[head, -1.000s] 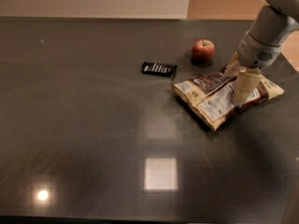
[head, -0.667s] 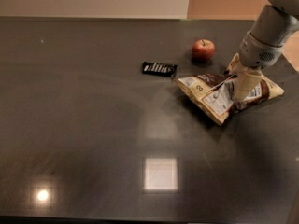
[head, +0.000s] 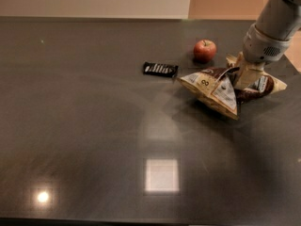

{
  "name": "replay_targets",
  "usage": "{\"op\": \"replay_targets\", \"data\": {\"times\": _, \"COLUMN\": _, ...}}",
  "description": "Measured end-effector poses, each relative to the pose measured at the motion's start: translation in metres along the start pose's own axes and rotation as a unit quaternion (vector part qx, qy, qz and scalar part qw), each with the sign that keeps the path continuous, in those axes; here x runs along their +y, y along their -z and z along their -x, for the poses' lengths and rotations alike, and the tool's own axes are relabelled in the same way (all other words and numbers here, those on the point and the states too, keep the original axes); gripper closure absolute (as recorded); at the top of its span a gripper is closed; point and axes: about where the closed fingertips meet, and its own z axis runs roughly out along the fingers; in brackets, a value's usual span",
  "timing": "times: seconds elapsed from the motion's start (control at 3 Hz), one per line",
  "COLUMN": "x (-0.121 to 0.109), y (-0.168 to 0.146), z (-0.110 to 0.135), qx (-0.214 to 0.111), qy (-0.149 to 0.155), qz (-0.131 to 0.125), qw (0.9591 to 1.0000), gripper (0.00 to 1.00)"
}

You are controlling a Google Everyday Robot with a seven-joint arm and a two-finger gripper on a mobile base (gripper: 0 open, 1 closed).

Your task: Pick brown chip bag

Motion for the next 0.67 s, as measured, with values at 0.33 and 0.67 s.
{"op": "replay_targets", "data": {"times": 0.33, "x": 0.007, "y": 0.02, "z": 0.02, "qx": -0.004, "qy": 0.012, "qz": -0.008, "qw": 0.9999, "gripper": 1.0}}
{"op": "replay_targets", "data": {"times": 0.67, "x": 0.011, "y": 0.041, "z": 0.041, "qx": -0.011, "qy": 0.029, "qz": -0.018, "qw": 0.9994, "gripper": 1.0}}
